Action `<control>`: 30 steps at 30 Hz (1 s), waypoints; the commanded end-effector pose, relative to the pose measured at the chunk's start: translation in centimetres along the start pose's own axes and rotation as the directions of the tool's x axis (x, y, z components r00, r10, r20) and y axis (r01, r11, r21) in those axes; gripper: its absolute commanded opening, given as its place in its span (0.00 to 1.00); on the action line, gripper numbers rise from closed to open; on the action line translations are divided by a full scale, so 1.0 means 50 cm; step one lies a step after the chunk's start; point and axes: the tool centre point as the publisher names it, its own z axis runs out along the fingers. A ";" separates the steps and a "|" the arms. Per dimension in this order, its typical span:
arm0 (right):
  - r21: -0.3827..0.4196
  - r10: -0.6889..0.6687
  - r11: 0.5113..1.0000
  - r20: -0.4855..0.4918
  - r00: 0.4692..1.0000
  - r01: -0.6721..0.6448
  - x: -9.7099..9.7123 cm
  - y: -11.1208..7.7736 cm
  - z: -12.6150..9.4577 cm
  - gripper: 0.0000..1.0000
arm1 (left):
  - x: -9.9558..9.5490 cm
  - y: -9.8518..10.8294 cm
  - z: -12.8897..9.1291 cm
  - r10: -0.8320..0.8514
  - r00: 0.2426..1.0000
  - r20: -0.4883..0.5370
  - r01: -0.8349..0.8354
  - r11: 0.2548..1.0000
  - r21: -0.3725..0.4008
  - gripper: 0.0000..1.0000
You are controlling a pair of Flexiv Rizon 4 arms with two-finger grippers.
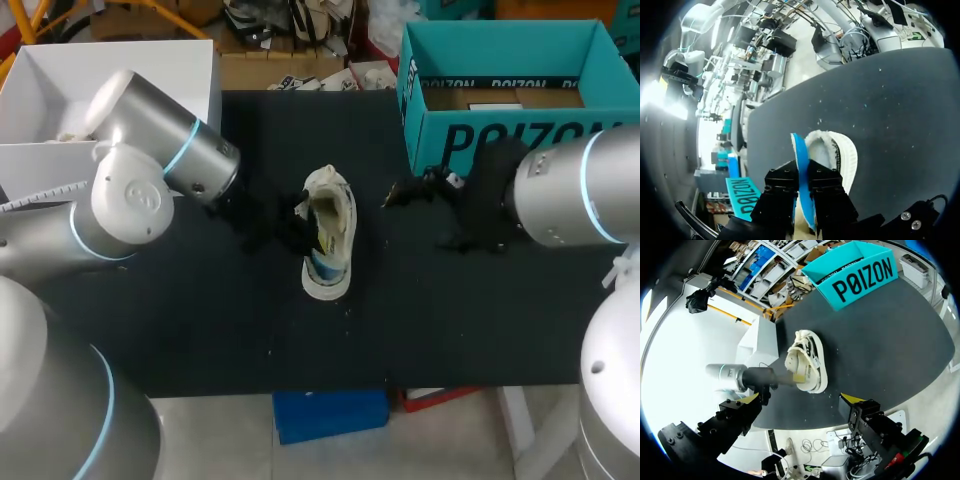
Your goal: Take the shoe out of the shoebox, open the shoe tongue, remove and reinsert the insole, then place the shoe into the shoebox
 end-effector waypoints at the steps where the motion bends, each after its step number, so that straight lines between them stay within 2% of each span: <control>1: -0.003 0.001 1.000 0.004 1.000 -0.001 0.002 -0.003 0.001 1.00 | -0.001 0.005 0.004 0.003 1.000 -0.001 -0.003 1.000 -0.001 0.00; 16: -0.003 0.001 1.000 0.004 1.000 -0.001 0.002 -0.003 0.001 1.00 | 0.011 0.051 0.026 -0.034 0.998 -0.056 0.030 0.996 -0.081 0.00; 22: -0.003 0.001 1.000 0.004 1.000 -0.001 0.002 -0.003 0.001 1.00 | 0.012 0.054 0.034 -0.036 0.995 -0.088 0.027 0.994 -0.101 0.00; 23: -0.003 0.001 1.000 0.004 1.000 -0.001 0.002 -0.003 0.001 1.00 | 0.013 0.051 0.036 -0.031 0.995 -0.097 0.021 0.995 -0.099 0.09; 24: -0.003 0.001 1.000 0.004 1.000 -0.001 0.002 -0.003 0.001 1.00 | 0.013 0.048 0.037 -0.030 0.994 -0.101 0.020 0.995 -0.097 0.45; 25: -0.003 0.001 1.000 0.004 1.000 -0.001 0.002 -0.003 0.001 1.00 | 0.014 0.046 0.038 -0.030 0.994 -0.103 0.020 0.995 -0.093 0.73; 26: -0.003 0.001 1.000 0.004 1.000 -0.001 0.002 -0.003 0.001 1.00 | 0.015 0.041 0.036 -0.029 0.994 -0.104 0.020 0.996 -0.091 0.90; 27: -0.003 0.001 1.000 0.004 1.000 -0.001 0.002 -0.003 0.001 1.00 | 0.015 0.037 0.033 -0.029 0.994 -0.103 0.020 0.996 -0.086 1.00; 30: -0.003 0.001 1.000 0.004 1.000 -0.001 0.002 -0.003 0.001 1.00 | 0.009 0.022 0.012 -0.009 0.996 -0.091 0.003 0.998 -0.069 1.00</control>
